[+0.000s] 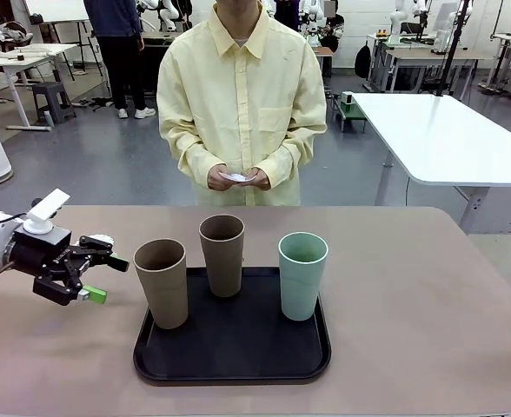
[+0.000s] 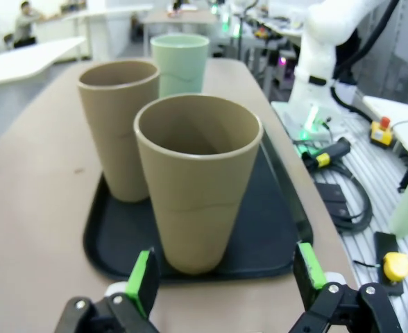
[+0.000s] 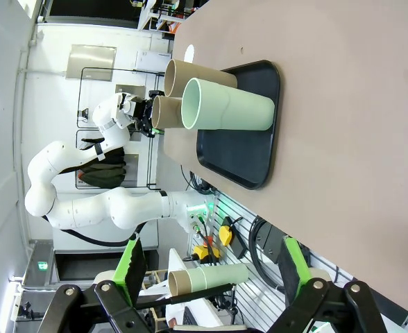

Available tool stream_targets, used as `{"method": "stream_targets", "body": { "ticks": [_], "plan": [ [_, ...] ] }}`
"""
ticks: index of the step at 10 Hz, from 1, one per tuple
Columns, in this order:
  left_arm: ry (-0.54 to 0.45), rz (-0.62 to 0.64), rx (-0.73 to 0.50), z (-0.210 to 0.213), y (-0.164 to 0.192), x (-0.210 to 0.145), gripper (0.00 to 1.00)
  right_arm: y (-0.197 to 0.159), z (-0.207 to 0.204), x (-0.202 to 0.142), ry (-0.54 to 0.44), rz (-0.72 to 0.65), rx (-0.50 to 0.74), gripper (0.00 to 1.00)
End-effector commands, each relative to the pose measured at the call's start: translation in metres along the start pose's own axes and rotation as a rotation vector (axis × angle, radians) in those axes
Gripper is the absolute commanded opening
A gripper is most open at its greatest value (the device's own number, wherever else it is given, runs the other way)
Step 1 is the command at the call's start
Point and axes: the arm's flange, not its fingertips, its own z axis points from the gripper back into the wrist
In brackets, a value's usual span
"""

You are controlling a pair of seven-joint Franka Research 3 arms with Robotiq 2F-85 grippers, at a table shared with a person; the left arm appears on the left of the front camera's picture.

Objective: Place coasters on the table and set cups on them.
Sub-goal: Pick up one Reusable plastic cup and place it on a coaster set by the human.

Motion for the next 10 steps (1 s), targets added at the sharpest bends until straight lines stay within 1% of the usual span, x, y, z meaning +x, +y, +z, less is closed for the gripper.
{"method": "stream_targets", "body": {
  "ticks": [1,5,6,10],
  "plan": [
    [-0.039,-0.084,0.008,-0.010,0.013,-0.007,1.00,0.000,0.000,0.002,-0.004,0.010,0.020,1.00],
    [-0.063,-0.125,0.014,-0.026,0.036,-0.016,1.00,0.000,0.000,0.002,-0.004,0.010,0.020,1.00],
    [-0.066,-0.116,0.008,-0.032,0.040,-0.017,1.00,0.000,0.000,0.002,-0.004,0.010,0.020,1.00],
    [-0.065,-0.122,-0.025,-0.055,0.047,-0.012,1.00,0.000,0.000,0.002,-0.004,0.010,0.020,1.00]
  ]
}}
